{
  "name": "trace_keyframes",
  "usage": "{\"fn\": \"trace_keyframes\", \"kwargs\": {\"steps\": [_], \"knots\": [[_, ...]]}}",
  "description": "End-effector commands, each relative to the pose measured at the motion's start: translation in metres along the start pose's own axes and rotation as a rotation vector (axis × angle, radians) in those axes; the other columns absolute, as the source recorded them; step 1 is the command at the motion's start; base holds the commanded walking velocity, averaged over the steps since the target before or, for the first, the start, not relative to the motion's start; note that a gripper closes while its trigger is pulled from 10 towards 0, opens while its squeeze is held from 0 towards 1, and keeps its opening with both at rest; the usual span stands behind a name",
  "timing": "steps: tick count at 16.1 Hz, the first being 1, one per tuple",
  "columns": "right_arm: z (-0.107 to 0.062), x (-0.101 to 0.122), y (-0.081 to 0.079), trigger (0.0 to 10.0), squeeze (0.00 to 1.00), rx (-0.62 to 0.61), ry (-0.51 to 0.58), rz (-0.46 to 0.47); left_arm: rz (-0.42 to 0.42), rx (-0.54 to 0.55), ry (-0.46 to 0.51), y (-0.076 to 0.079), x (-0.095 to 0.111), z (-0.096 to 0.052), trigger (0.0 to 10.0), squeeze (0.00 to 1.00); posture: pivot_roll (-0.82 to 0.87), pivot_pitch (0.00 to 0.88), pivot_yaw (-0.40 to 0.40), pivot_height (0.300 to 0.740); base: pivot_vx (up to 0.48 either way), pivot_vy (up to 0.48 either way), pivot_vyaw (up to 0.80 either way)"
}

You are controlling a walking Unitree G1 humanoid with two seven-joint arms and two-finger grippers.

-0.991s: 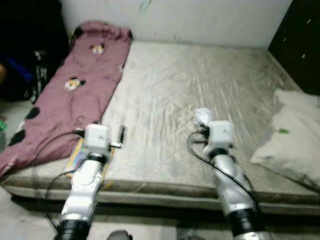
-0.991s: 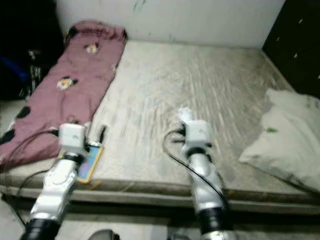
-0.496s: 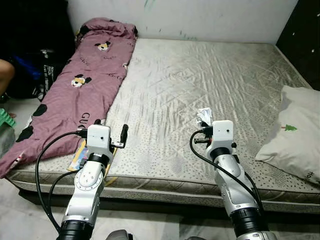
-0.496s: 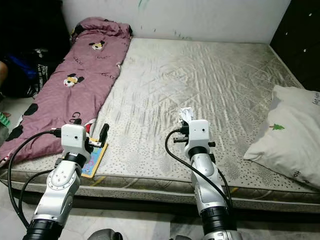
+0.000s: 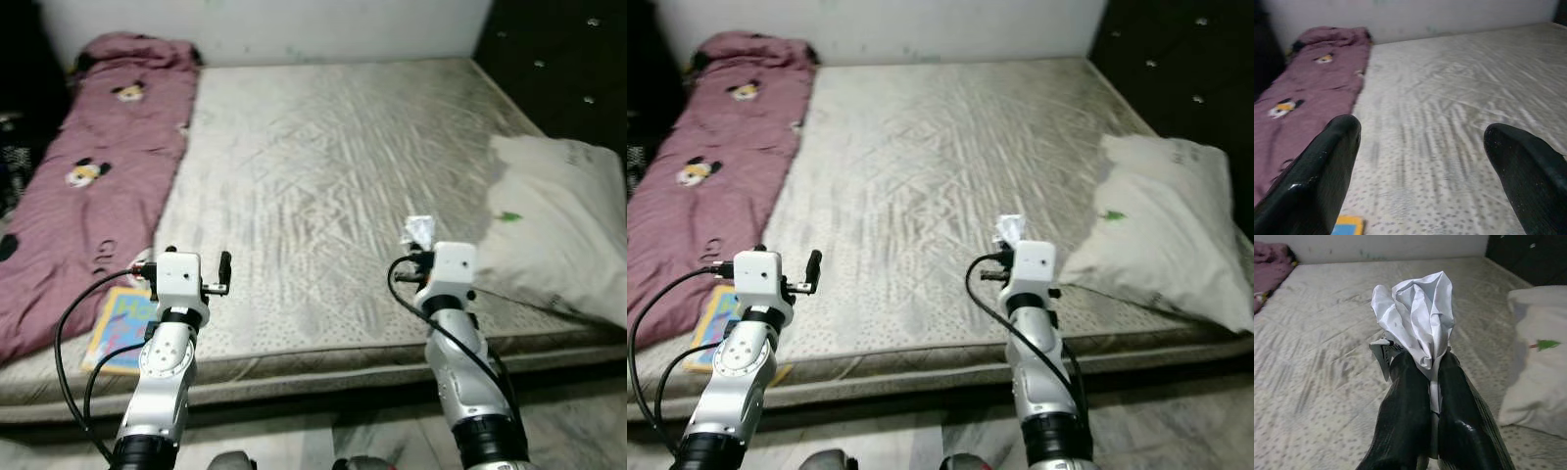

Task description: Clean up the room

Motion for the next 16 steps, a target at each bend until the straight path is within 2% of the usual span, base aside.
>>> {"fn": "trace_keyframes", "kwargs": {"steps": [1, 2, 6, 10, 16], "knots": [[0.002, 0.003, -0.009, 10.0, 0.00, 0.036, 0.012, 0.011, 0.005, -0.047, 0.015, 0.006, 0.003, 0.003, 10.0, 0.00, 0.06, 0.000, 0.040, 0.740, 0.000, 0.000, -0.52], [0.002, 0.002, -0.015, 10.0, 0.00, 0.065, 0.007, 0.001, -0.011, -0.078, 0.035, 0.012, 0.007, 0.004, 10.0, 0.00, 0.06, 0.000, 0.031, 0.740, 0.000, 0.000, 0.00], [0.004, -0.001, -0.020, 10.0, 0.00, 0.088, -0.011, 0.001, -0.031, -0.098, 0.028, 0.016, 0.007, 0.005, 10.0, 0.00, 0.06, 0.000, 0.015, 0.740, 0.000, 0.000, 0.00], [0.006, -0.002, -0.023, 10.0, 0.00, 0.105, -0.017, -0.007, -0.045, -0.099, 0.040, 0.015, 0.009, 0.006, 10.0, 0.00, 0.07, 0.000, 0.003, 0.740, 0.000, 0.343, 0.00], [0.006, -0.002, -0.019, 10.0, 0.00, 0.095, -0.025, -0.019, -0.064, -0.106, 0.035, 0.017, 0.009, 0.007, 10.0, 0.00, 0.06, 0.000, 0.002, 0.740, 0.000, 0.480, 0.00]]}}
Point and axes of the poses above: a point about 5 cm out from each wrist's last joint towards the gripper, its own z axis pointing out of the wrist towards the gripper, its own x axis along the axis of the wrist's last joint, y = z × x, the point moved 4 cm from there along z, pointing out of the wrist towards the gripper, and after that the axes turned 15 degrees about z, right-handed, at the moved point
